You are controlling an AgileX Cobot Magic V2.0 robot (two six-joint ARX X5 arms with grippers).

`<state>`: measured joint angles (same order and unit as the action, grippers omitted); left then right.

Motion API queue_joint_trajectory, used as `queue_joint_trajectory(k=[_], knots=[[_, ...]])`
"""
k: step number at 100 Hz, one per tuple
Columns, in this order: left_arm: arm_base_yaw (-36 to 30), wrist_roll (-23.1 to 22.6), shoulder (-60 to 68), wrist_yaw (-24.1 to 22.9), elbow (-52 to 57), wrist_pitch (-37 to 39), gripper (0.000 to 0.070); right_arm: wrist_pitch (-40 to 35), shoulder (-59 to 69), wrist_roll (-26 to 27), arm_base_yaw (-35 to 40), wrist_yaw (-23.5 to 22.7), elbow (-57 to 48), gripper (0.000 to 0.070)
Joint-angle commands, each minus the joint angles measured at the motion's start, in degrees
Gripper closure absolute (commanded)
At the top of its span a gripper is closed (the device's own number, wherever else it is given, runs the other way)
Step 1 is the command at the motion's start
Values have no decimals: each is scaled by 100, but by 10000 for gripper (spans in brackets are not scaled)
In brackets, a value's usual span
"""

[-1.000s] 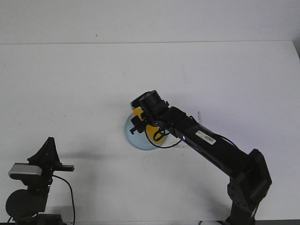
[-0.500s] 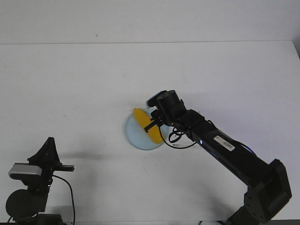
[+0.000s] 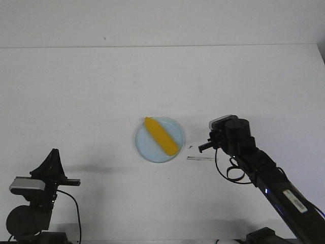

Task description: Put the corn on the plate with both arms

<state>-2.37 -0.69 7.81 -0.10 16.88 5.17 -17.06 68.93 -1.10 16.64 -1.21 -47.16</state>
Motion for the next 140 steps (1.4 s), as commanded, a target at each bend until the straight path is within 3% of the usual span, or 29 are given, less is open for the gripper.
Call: queue_joint_trajectory(k=[1,28,49,68,140], knots=[[0,7,-7,-11,55,72,699,76,-328,-22,-166,15,184,693],[0,7,-7,-11,55,72,699,157,-1884,-24,-1209,9,1305,693],[0,7,-7,-11,55,72,699,938,-3001,-24,-1757,-31,1915,693],[0,7,-7,-11,55,70,699,1753,-3858,-22,-1834,-31,2258,693],[0,7,-7,-11,55,70,699,1580,-5772,-24,-1832,-26,2273,692]])
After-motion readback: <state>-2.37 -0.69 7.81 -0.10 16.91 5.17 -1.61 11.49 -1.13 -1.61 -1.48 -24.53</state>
